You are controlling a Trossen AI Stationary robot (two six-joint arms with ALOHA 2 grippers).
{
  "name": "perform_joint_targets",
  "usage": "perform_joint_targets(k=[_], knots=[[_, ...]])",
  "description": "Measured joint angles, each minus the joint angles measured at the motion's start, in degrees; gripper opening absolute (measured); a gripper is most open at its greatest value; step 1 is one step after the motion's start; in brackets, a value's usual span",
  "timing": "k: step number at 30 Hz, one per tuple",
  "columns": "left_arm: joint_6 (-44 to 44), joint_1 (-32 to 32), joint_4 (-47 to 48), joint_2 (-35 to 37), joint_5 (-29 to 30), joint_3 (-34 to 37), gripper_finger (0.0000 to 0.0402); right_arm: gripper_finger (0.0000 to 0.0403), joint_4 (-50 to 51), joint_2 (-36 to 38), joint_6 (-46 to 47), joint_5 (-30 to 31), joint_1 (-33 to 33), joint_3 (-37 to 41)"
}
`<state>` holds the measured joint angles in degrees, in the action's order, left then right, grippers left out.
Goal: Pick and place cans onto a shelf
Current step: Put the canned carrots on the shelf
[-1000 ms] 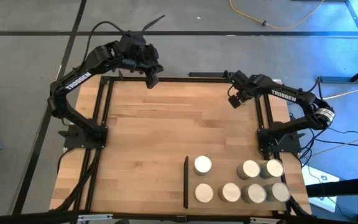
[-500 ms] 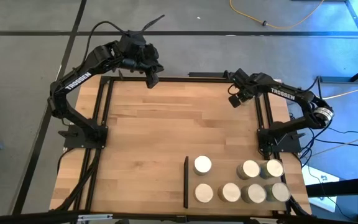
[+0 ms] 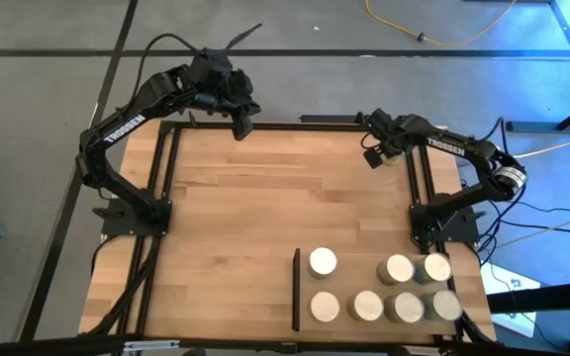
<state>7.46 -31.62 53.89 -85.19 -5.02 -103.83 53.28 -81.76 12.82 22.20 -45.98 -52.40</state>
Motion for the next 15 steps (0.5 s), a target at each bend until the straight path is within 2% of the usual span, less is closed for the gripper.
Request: perform_joint_targets(k=[6, 10, 15], knots=[[0.0, 0.0, 0.0, 0.0, 0.0, 0.0, 0.0043, 0.0003, 0.8, -0.2, -4.0, -1.1, 0.2, -1.0], [0.0, 0.0, 0.0, 0.0, 0.0, 0.0, 0.0043, 0.0002, 6.5, -0.8, -4.6, -4.1, 1.3, -5.1], [0.1, 0.0, 0.0, 0.0, 0.0, 0.0, 0.0043, 0.0001, 12.1, -0.5, -7.1, -4.5, 3.7, -11.1]])
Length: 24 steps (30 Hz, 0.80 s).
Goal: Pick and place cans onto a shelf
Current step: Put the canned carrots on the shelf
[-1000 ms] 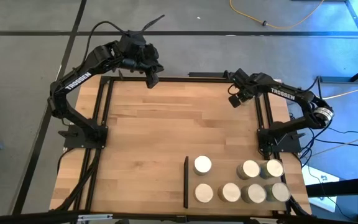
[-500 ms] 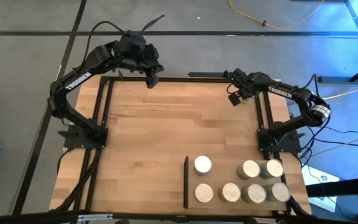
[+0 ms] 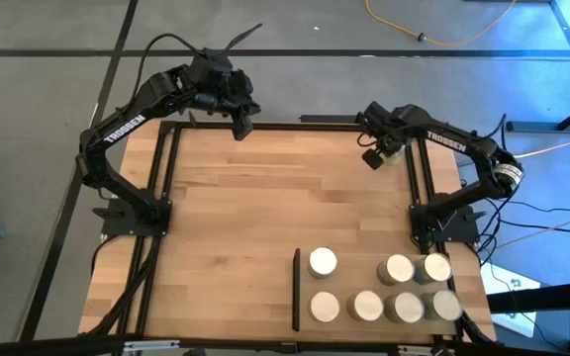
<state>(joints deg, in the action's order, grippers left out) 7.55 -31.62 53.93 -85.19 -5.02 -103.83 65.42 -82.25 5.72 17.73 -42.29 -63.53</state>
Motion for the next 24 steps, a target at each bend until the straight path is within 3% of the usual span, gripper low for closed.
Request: perform_joint_targets(k=[8, 15, 24], knots=[[1.1, 0.0, 0.5, 0.0, -1.5, 0.0, 0.0043, 0.0001, 6.7, 0.1, -4.0, -5.8, 6.1, -9.9], [5.0, 0.0, 2.2, 0.0, -10.7, 0.0, 0.0043, 0.0, 14.0, 0.2, -9.4, -11.8, 14.1, -17.9], [5.1, 0.0, 3.3, 0.0, -12.5, 0.0, 0.0043, 0.0, 22.1, 0.2, -13.4, -13.5, 27.5, -31.0]])
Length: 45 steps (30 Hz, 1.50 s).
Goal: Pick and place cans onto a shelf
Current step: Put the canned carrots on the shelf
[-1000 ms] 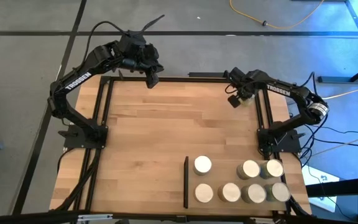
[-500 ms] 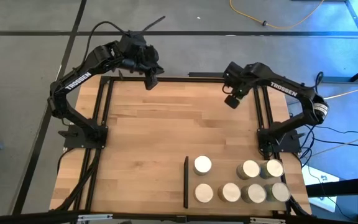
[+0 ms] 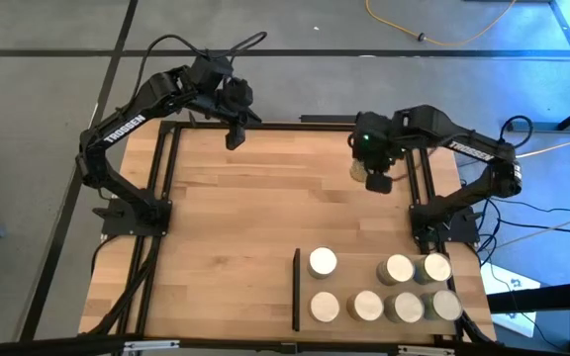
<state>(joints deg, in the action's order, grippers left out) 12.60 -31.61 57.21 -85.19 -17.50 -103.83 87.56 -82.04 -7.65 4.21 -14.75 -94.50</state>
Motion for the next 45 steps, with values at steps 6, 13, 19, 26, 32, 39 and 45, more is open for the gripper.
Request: perform_joint_targets(k=[6, 13, 19, 26, 32, 39, 45], knots=[[0.0, 0.0, 0.2, 0.0, 0.0, 0.0, 0.0043, 0.0, 1.2, 0.0, -0.1, -4.3, 11.6, -6.9], [0.0, 0.0, 0.2, 0.0, 0.0, 0.0, 0.0043, 0.0, 1.5, -2.3, 3.7, -5.5, 24.8, -11.9], [0.0, 0.0, 0.2, 0.0, 0.0, 0.0, 0.0043, 0.0, 1.4, -5.1, 10.4, -6.4, 32.4, -12.6], [0.0, 0.0, 0.2, 0.0, 0.0, 0.0, 0.0043, 0.0, -1.7, -8.4, 16.0, -13.2, 36.9, -12.7], [0.0, 0.0, 0.2, 0.0, 0.0, 0.0, 0.0043, 0.0, -3.3, -10.0, 21.2, -13.9, 39.3, -12.7], [0.0, 0.0, 0.2, 0.0, 0.0, 0.0, 0.0043, 0.0, -4.7, -11.8, 24.1, -14.5, 40.7, -12.7], [0.0, 0.0, 0.2, 0.0, 0.0, 0.0, 0.0043, 0.0, -4.7, -12.8, 24.5, -14.4, 40.8, -12.7]])
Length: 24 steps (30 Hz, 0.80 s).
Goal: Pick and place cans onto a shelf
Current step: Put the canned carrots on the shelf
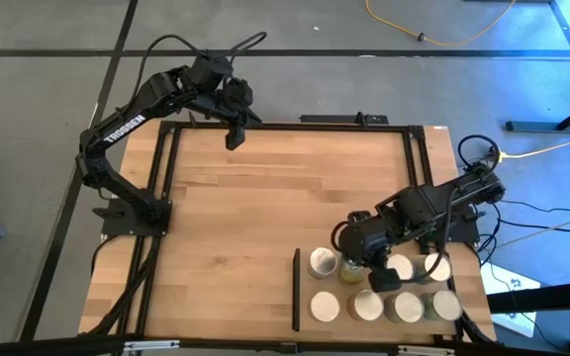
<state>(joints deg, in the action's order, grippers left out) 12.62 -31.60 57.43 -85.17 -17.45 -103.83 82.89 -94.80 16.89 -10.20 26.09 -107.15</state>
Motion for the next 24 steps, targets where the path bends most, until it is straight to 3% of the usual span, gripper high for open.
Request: perform_joint_targets(k=[15, 24], knots=[[2.2, 0.0, 0.7, 0.0, 0.0, 0.0, 0.0043, 0.0025, -0.1, -0.2, 9.9, 0.0, 0.0, 0.6], [2.1, 0.0, 1.1, 0.0, 0.0, 0.0, 0.0043, 0.0025, 0.0, -0.2, 11.0, -1.0, 0.2, 0.7]])
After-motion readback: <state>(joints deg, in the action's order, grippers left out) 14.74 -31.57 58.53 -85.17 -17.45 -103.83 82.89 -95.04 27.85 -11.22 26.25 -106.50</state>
